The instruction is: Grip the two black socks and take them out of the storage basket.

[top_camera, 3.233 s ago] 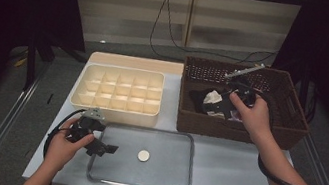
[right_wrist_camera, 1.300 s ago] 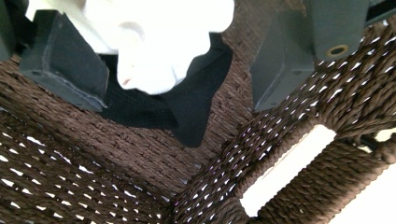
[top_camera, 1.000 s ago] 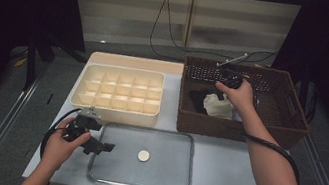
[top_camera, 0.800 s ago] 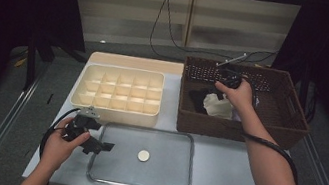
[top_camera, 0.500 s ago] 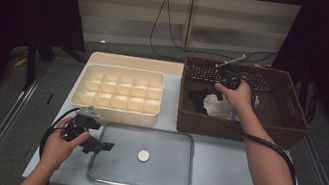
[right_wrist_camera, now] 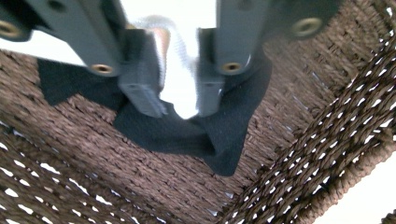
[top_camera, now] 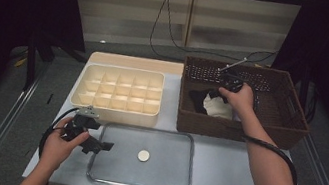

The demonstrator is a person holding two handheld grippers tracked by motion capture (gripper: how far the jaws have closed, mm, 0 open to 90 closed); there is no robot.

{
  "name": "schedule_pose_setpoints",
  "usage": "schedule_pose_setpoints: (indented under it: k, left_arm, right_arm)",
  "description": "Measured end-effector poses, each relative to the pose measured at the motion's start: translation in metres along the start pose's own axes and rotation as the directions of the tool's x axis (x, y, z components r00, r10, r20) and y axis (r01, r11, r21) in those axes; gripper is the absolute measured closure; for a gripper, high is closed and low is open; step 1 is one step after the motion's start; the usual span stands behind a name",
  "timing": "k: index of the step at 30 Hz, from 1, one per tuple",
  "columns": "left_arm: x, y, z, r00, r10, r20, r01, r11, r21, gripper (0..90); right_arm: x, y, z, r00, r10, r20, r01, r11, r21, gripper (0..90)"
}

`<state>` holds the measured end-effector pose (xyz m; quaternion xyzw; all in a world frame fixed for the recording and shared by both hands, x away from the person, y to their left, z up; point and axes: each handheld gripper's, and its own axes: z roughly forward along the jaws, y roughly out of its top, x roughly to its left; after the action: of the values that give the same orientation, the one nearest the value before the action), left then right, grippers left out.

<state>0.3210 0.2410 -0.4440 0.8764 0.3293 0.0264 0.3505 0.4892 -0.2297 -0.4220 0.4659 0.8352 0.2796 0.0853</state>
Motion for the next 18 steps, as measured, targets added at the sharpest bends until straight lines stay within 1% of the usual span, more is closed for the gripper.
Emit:
schedule_pose_setpoints:
  k: [2,5,6,9,10,15,18]
  left_arm:
    - [-0.001,0.001,0.0,1.0,0.003,-0.005,-0.003,1.0,0.003,1.9]
    - [-0.001,0.001,0.001,1.0,0.004,0.002,-0.004,1.0,0.005,1.9]
    - [-0.002,0.001,0.001,1.0,0.005,0.002,-0.005,1.0,0.004,1.9]
    - [-0.003,0.002,0.001,1.0,0.005,-0.002,-0.005,1.0,0.0,1.9]
    - [-0.002,0.002,0.001,1.0,0.004,0.002,-0.004,1.0,0.0,1.9]
    - [-0.003,0.003,0.003,1.0,0.006,0.003,-0.006,1.0,-0.004,1.9]
    - [-0.004,0.004,0.004,0.9999,0.011,0.011,-0.011,0.9999,0.006,1.9]
  right_arm:
    - [-0.001,-0.001,-0.004,1.0,0.004,-0.003,-0.004,1.0,-0.007,79.1]
    - [-0.002,-0.002,-0.011,0.9998,0.02,-0.003,-0.02,1.0,-0.019,79.4]
    - [-0.003,-0.002,-0.013,0.9998,0.018,0.004,-0.018,1.0,-0.026,79.5]
    - [-0.006,-0.003,-0.023,0.9995,0.029,0.007,-0.029,0.999,-0.032,79.7]
    - [-0.008,-0.003,-0.026,0.9994,0.034,0.004,-0.034,0.999,-0.035,79.9]
    - [-0.013,-0.009,-0.039,0.9986,0.052,0.004,-0.052,0.997,-0.055,80.0]
    - [-0.015,-0.015,-0.044,0.998,0.063,0.008,-0.062,0.997,-0.053,80.0]
